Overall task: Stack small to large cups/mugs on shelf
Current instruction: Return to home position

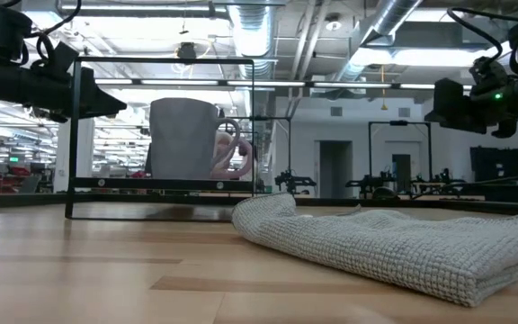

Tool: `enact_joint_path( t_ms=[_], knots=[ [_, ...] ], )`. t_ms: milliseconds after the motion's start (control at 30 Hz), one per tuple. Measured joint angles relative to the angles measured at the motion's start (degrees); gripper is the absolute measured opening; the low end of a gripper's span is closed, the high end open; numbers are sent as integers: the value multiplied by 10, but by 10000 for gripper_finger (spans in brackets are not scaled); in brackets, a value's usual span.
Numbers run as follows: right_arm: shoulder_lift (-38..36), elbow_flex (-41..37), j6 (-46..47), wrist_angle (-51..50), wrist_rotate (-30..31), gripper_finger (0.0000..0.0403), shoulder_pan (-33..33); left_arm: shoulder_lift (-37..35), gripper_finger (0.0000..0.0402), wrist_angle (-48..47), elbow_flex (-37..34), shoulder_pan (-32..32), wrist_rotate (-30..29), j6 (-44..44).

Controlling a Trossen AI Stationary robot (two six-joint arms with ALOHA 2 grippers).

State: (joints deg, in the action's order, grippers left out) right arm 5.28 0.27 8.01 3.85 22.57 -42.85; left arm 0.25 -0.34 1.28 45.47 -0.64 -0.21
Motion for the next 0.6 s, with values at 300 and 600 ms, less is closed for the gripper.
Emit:
enact_joint_path(
  t_ms=[300, 600],
  knots=[
    [0, 0, 0, 0, 0, 235, 0, 0, 177, 0, 0, 0, 0, -4],
    [0, 0, 0, 0, 0, 235, 0, 0, 177, 0, 0, 0, 0, -5]
  ],
)
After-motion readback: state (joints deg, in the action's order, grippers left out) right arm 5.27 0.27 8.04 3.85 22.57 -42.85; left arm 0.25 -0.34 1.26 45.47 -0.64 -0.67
